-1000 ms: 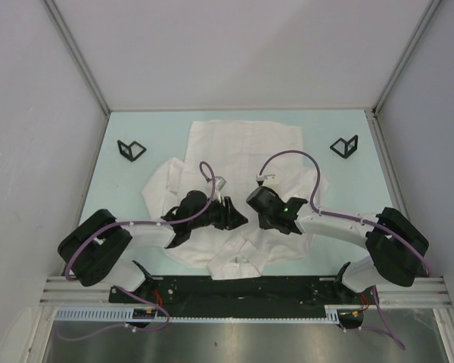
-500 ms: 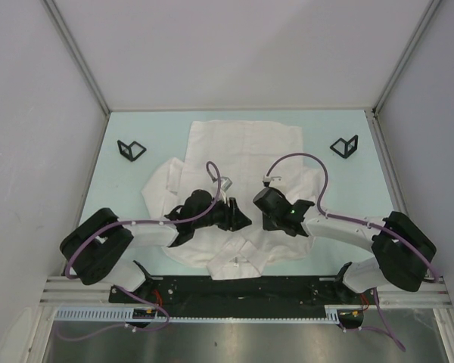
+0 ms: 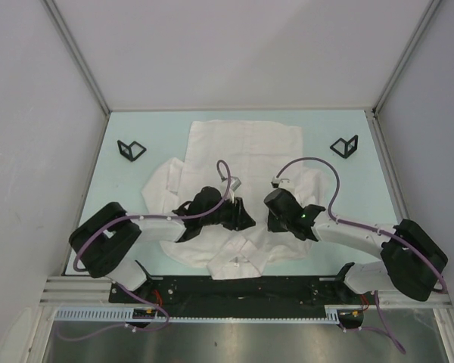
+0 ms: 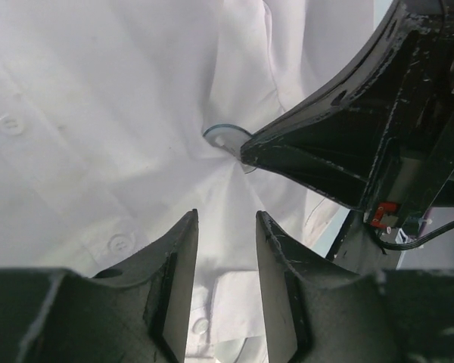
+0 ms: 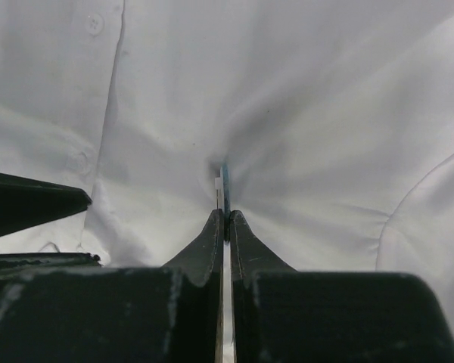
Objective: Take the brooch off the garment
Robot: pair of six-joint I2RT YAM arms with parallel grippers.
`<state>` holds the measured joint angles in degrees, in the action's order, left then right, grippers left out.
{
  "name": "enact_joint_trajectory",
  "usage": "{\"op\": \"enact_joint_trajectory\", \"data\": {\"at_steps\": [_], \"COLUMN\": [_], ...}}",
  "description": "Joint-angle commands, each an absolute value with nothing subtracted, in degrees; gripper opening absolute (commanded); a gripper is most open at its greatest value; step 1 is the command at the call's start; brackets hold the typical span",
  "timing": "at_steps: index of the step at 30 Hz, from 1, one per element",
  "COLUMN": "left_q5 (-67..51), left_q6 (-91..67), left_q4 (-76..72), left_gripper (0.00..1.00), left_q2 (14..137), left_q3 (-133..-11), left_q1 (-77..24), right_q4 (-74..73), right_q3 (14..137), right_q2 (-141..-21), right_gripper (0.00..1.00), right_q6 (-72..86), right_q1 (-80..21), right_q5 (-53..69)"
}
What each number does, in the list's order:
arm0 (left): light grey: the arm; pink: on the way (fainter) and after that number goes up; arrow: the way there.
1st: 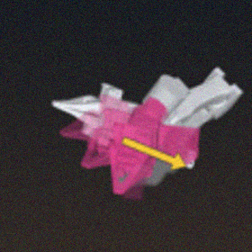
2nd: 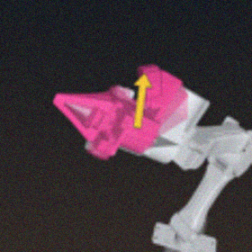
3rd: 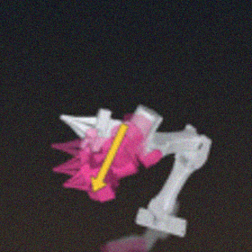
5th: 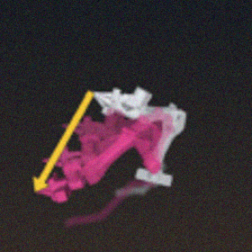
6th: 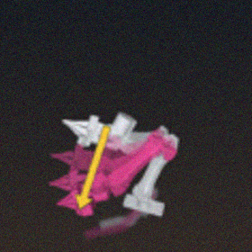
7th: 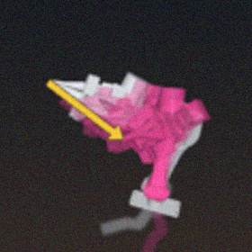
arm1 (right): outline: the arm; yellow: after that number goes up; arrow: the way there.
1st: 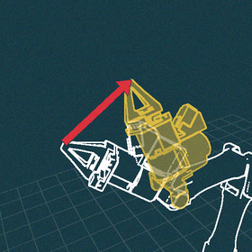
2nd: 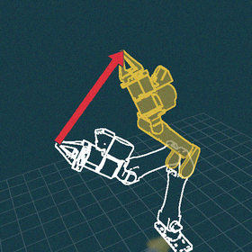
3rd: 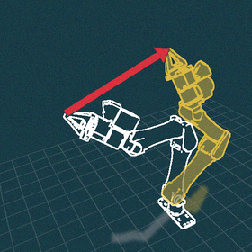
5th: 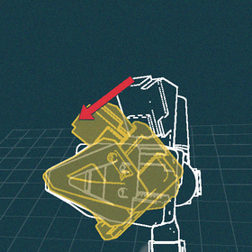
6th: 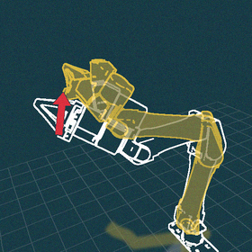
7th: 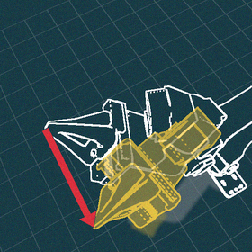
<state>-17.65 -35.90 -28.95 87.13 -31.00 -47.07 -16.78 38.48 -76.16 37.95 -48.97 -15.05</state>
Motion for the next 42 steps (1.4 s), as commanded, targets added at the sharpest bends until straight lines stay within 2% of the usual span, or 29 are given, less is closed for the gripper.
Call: {"op": "enact_joint_trajectory", "data": {"at_steps": [1,9,17,20,30,42], "left_q5": [-18.7,-20.3,-19.4,-19.2,-18.5,-15.8], "left_q6": [-32.9,-33.6,-34.3,-34.5,-35.0,-35.8], "left_q4": [-26.5,-25.1,-25.9,-25.9,-24.9,-24.6], "left_gripper": [0.39,0.20,0.14,0.14,0.35,0.38], "left_q2": [89.1,95.7,98.6,99.3,102.6,102.8], "left_q3": [-36.3,-42.7,-43.8,-44.1,-46.6,-46.5], "left_q1": [-49.3,-50.7,-51.1,-51.2,-51.2,-51.1], "right_q4": [-12.9,-7.6,-3.5,-1.4,8.5,11.5], "right_q3": [36.8,32.0,27.5,25.5,19.7,16.3], "right_q2": [-74.8,-71.5,-67.3,-66.8,-65.7,-62.9], "right_gripper": [0.00,0.00,0.00,0.00,0.00,0.00], "right_q6": [39.2,39.5,40.2,40.3,42.1,43.2], "right_q1": [-48.3,-48.1,-47.0,-46.2,-45.1,-44.6], "right_q5": [-13.6,-14.1,-13.4,-12.4,-9.6,-8.9]}}
